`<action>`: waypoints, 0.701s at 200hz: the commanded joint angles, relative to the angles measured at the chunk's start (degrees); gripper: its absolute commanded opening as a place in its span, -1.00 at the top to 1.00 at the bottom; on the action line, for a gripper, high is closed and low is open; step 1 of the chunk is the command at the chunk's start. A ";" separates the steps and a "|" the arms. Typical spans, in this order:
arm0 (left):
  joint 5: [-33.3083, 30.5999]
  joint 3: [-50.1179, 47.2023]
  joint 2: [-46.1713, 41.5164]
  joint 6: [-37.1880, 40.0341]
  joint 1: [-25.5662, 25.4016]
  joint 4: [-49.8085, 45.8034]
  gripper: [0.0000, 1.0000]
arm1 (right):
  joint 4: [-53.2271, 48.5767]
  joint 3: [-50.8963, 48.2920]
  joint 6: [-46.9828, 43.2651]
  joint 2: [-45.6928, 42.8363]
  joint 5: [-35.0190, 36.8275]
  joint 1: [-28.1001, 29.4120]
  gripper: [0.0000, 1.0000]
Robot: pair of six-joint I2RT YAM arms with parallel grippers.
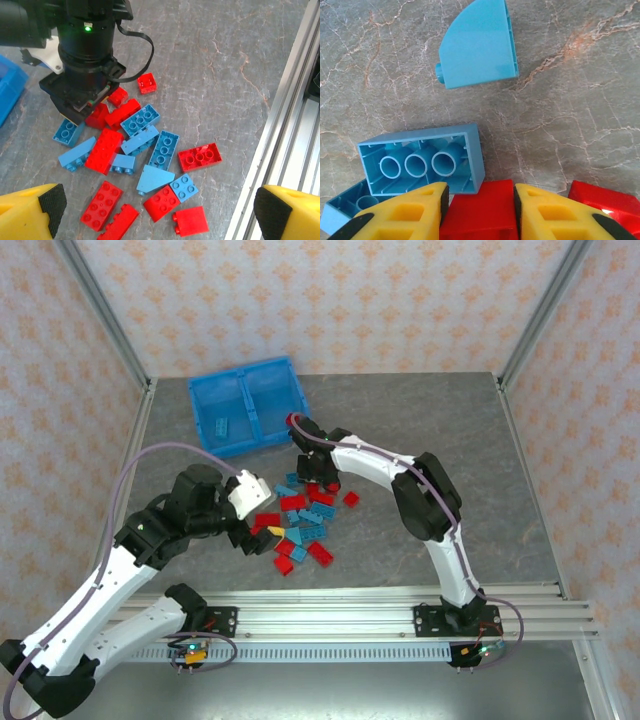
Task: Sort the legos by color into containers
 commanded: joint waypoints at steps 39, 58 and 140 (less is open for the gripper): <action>-2.00 -0.81 -0.77 -0.89 -0.53 4.49 -0.99 | 2.17 -5.76 -1.22 -11.13 5.21 0.17 0.37; -3.38 -1.16 -2.06 -1.56 -0.53 6.11 -0.99 | 3.77 -6.86 -3.18 -15.80 7.41 0.56 0.38; -21.24 -0.08 -4.77 -12.82 -0.55 8.51 -0.99 | 7.66 17.88 -18.20 -4.44 18.91 0.64 0.36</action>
